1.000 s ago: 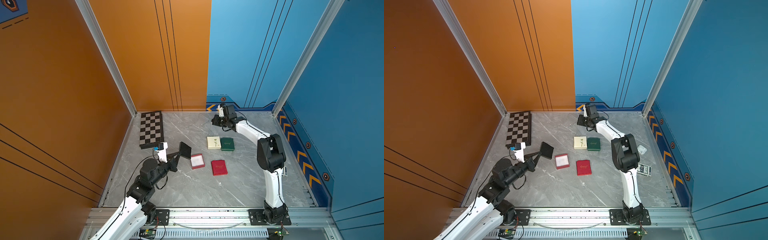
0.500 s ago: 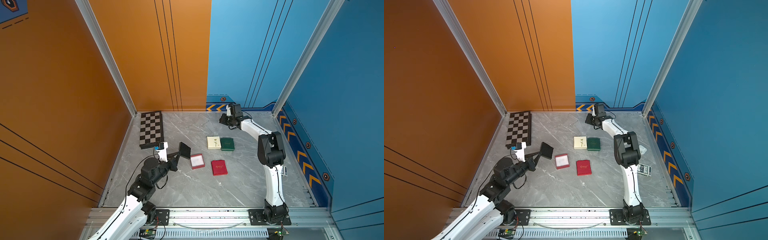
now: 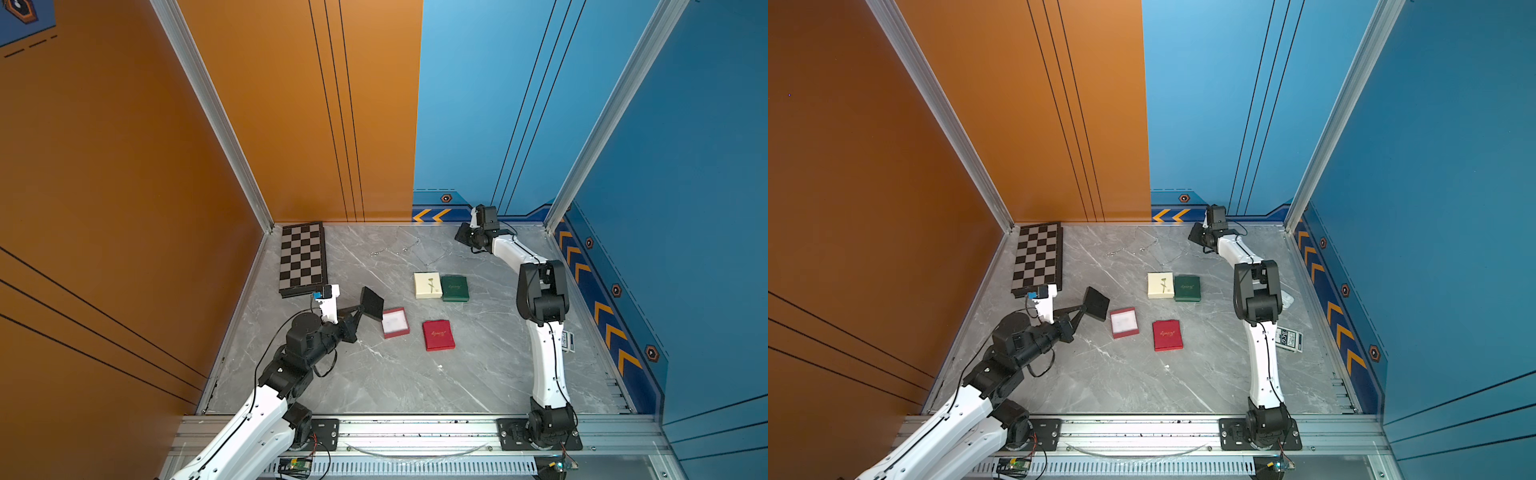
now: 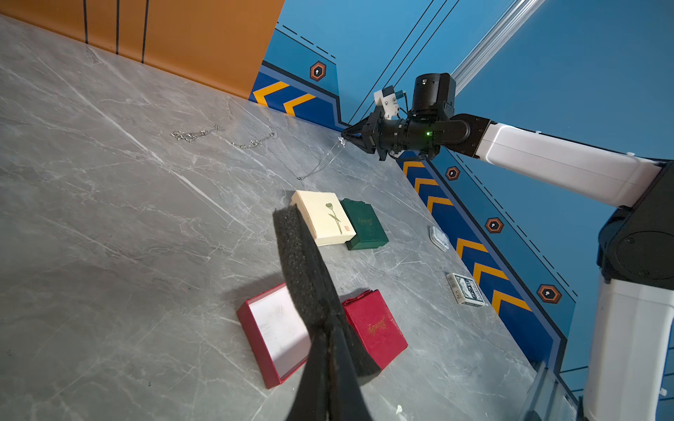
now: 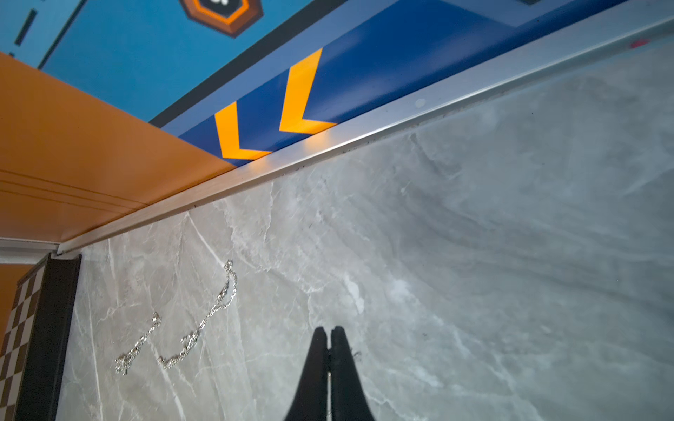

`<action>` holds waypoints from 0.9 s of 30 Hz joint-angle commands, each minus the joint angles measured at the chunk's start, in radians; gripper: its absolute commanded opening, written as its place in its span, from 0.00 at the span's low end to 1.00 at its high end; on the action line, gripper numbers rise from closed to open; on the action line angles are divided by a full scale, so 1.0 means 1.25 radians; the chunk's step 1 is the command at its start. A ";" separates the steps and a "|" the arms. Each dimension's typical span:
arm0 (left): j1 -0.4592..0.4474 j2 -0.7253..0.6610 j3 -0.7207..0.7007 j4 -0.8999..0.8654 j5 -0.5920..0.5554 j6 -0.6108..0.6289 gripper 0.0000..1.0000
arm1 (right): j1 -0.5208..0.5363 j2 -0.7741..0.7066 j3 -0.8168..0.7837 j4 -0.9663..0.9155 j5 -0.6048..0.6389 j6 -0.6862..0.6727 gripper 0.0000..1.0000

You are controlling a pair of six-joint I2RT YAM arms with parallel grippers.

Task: Take the necklace out of the lift-off lid jewelry box
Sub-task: Place the necklace at the center of the board.

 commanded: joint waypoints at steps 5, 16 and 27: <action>0.008 0.021 0.020 0.024 0.027 0.016 0.00 | -0.010 0.066 0.082 -0.022 0.033 0.025 0.00; 0.005 0.033 0.029 0.043 0.022 0.017 0.00 | -0.031 0.090 0.123 -0.025 0.037 0.048 0.13; -0.001 0.118 0.054 0.116 0.001 0.026 0.00 | -0.022 -0.085 -0.041 -0.013 -0.006 0.012 0.27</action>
